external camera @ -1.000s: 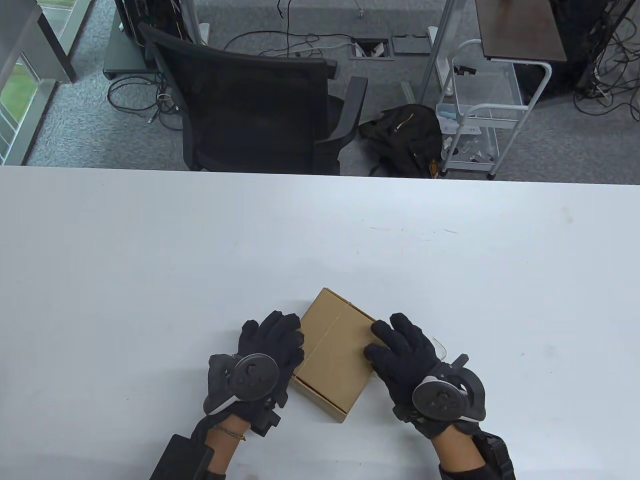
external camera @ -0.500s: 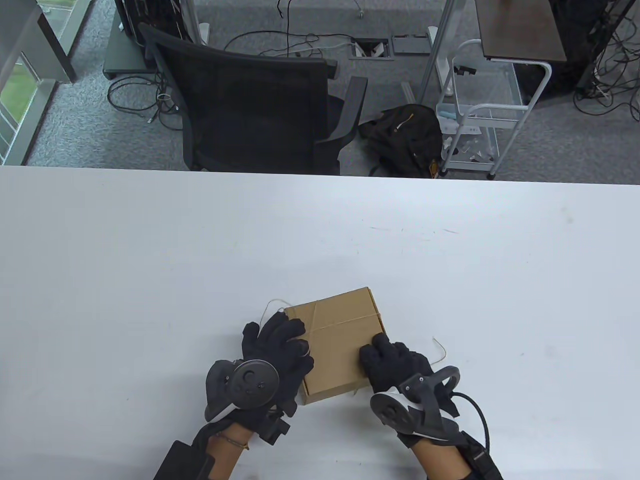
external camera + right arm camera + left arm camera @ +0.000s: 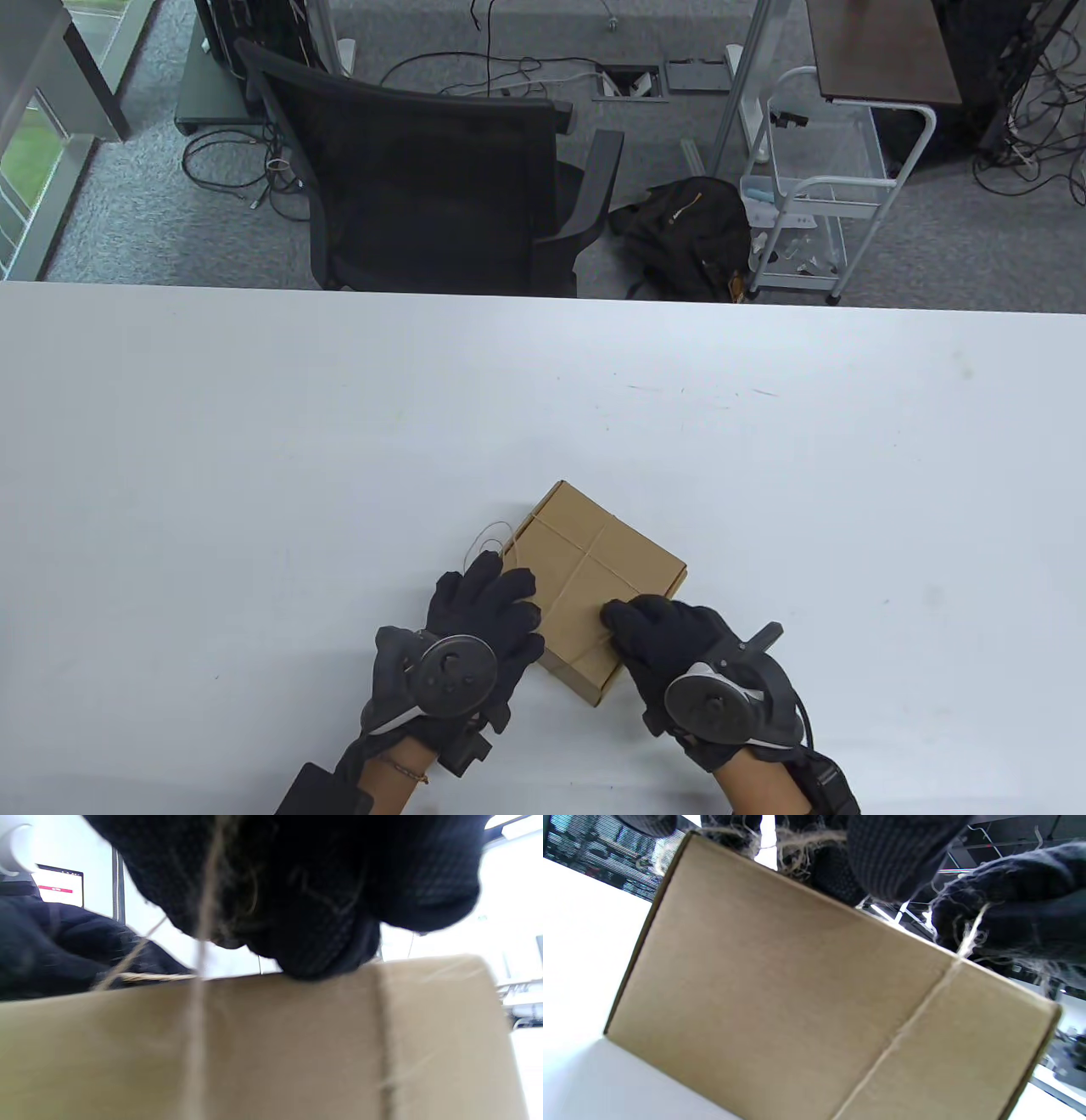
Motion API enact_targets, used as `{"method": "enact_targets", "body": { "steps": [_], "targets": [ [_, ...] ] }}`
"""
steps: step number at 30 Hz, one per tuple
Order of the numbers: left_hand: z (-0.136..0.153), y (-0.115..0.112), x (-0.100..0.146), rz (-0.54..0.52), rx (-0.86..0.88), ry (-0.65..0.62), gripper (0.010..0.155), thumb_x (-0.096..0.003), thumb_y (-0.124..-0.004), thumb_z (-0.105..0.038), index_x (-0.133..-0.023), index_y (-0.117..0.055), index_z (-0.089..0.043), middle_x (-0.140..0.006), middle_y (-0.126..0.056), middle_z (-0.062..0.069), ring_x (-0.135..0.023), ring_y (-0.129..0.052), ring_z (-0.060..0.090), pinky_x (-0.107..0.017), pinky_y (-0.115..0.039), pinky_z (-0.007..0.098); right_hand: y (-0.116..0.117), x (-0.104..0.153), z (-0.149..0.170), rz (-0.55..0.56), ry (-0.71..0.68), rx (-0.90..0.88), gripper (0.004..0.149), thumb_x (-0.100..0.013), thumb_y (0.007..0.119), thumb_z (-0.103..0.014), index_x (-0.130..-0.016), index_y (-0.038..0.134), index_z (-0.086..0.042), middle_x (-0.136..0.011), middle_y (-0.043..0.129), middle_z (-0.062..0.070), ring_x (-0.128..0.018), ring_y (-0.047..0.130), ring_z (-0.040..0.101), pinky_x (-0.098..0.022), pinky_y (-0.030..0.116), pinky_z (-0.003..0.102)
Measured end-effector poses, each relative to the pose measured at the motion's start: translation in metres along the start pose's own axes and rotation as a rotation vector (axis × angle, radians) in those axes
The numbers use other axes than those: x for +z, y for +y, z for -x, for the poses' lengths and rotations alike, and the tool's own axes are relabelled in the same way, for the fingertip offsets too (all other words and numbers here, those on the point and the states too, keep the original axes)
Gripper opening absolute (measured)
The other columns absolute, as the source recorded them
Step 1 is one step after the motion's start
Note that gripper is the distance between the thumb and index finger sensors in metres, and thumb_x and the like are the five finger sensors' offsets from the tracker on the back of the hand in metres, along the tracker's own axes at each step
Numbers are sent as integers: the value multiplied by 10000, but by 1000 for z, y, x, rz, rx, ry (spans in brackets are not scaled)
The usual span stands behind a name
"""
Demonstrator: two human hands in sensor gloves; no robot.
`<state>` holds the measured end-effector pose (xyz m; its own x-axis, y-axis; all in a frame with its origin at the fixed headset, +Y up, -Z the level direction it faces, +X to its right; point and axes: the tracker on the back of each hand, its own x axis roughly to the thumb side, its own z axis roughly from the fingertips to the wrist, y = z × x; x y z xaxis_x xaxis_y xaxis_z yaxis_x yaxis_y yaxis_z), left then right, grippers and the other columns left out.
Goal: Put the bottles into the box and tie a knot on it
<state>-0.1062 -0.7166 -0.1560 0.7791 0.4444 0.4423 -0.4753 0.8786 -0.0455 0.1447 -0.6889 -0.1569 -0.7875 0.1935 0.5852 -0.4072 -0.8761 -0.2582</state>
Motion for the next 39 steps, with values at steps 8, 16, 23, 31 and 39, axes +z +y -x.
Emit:
{"method": "enact_targets", "body": {
  "steps": [8,16,23,31,39],
  "targets": [
    [27,-4,-11,76,243,-50,458,-491,-858,-369,-906,-871,-176,-1194,-721,36,-1159,-526,421,-756,-449,703,19,-1,55,-16,194,-160,382,-454,830,-248,-807,888,-116,-941,799,223,-760,856,460,-533,765,603],
    [19,6,-3,-62,50,-19,474,-485,-863,-384,-886,-873,-132,-1145,-754,124,-1117,-610,490,-730,-449,745,13,3,51,-93,299,-176,376,-443,868,-265,-789,917,-128,-705,963,224,-441,1048,334,-306,926,439],
    [30,12,7,-93,51,72,468,-479,-872,-389,-867,-896,-130,-1104,-807,163,-1039,-736,520,-705,-577,713,18,10,59,-209,373,-573,372,-420,903,-260,-752,944,-95,-532,1050,154,-290,1078,247,-207,944,392],
    [34,11,6,-83,94,88,464,-480,-871,-391,-869,-891,-138,-1087,-834,173,-1025,-766,519,-693,-592,730,9,19,65,73,439,-426,528,-441,880,-298,-927,808,-105,-720,921,199,-487,974,350,-377,846,507],
    [30,9,4,-75,83,80,472,-482,-869,-397,-869,-885,-128,-1075,-838,177,-1009,-782,521,-693,-587,736,28,3,11,-157,-23,-355,548,-485,718,-250,-1021,706,-138,-1139,405,208,-983,297,522,-670,336,705]
  ]
}}
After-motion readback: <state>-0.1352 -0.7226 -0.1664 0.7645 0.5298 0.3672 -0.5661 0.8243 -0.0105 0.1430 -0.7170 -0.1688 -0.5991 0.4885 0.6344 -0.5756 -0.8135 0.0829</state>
